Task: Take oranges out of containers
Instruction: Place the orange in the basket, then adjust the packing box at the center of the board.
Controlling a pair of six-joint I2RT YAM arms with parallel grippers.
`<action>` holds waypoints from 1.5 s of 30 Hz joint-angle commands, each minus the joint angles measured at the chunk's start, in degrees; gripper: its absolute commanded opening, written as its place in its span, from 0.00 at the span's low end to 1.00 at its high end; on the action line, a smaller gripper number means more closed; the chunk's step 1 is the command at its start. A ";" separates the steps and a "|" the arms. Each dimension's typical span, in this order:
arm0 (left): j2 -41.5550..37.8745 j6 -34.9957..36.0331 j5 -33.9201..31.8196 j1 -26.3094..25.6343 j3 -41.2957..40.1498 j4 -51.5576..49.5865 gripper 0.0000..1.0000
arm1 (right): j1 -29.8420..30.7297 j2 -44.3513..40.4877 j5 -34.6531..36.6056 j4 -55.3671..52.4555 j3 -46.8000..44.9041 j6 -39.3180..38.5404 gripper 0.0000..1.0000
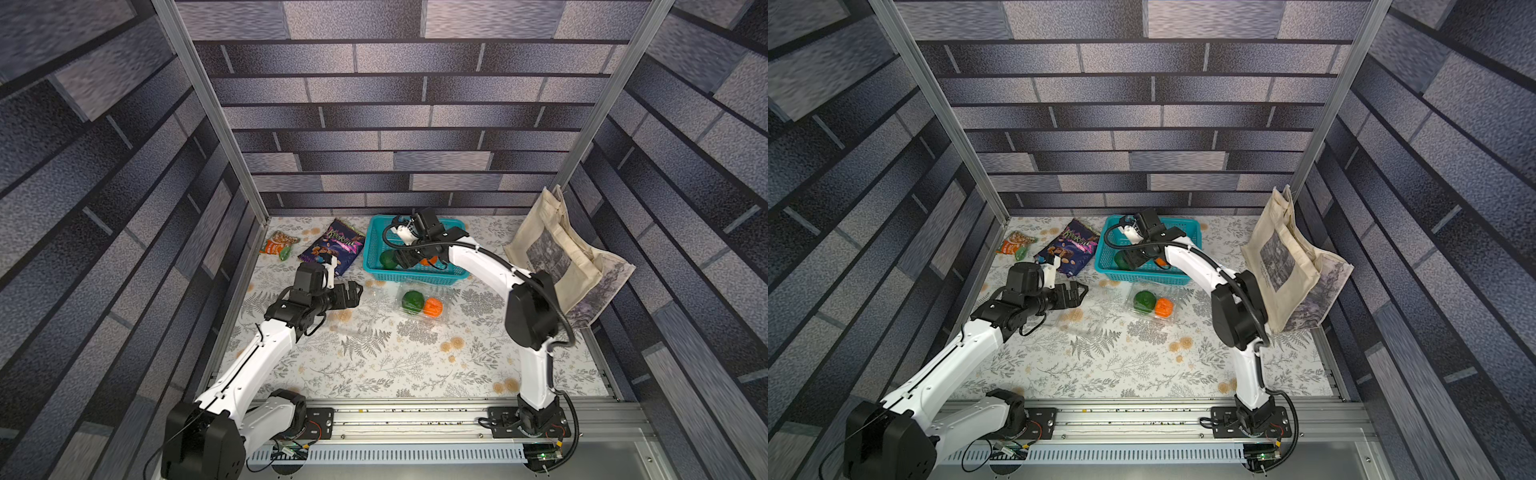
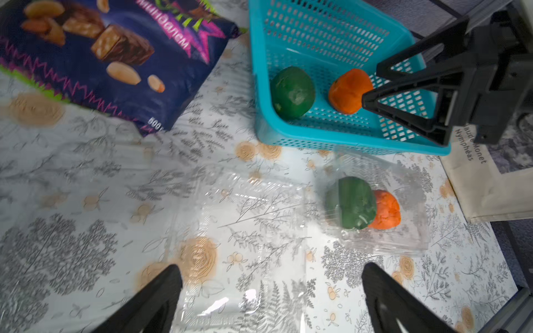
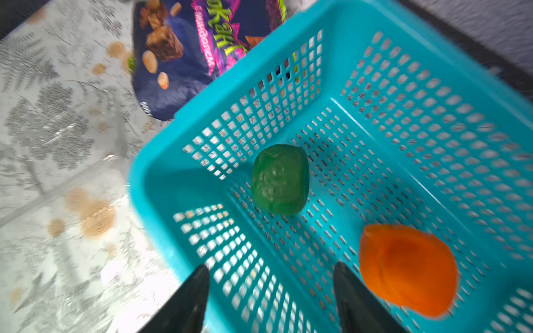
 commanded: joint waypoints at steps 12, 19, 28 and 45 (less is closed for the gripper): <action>23.49 2.40 9.77 -13.11 13.24 3.56 1.00 | 0.34 -45.93 10.70 3.31 -45.69 20.71 0.23; 28.58 0.99 8.90 -14.60 15.03 4.36 1.00 | 0.30 -49.38 10.04 8.38 -55.38 28.44 0.26; 34.79 0.77 7.31 -14.70 17.59 4.97 1.00 | 0.30 -37.06 15.57 15.58 -56.91 30.80 0.16; 30.61 -3.30 8.51 -20.59 11.87 6.99 1.00 | 0.32 -24.53 11.54 22.44 -49.23 26.00 0.15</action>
